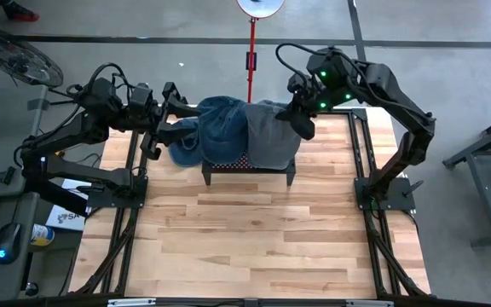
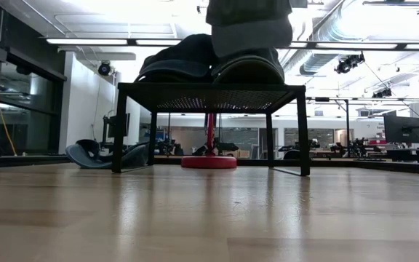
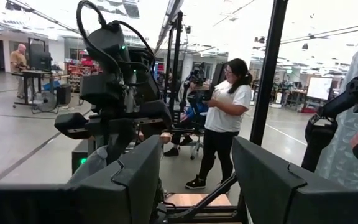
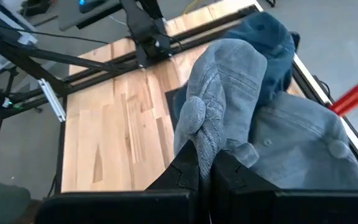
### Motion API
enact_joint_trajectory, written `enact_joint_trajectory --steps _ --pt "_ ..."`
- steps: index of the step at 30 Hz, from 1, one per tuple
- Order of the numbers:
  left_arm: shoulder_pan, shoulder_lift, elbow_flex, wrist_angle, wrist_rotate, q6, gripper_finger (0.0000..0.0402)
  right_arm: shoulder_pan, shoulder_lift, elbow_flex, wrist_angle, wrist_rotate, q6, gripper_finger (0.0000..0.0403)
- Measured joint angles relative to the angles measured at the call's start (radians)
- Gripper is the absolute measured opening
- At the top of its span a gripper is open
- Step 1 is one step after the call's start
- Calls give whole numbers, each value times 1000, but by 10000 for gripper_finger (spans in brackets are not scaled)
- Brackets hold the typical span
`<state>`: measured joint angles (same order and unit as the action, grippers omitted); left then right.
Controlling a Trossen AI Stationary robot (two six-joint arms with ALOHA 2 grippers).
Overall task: Pick & Place hat
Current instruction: Stack the gray cap on the gray cap
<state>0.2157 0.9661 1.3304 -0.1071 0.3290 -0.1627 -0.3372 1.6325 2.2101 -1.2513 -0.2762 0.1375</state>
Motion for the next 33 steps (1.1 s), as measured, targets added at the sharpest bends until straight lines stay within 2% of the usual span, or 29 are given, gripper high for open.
enact_joint_trajectory --steps 21,33 --pt "0 0 0 1 -30 0 198 -71 67 0 -37 3 -7 0" --pt "0 0 0 1 -37 0 198 -82 105 0 -75 136 -33 0"
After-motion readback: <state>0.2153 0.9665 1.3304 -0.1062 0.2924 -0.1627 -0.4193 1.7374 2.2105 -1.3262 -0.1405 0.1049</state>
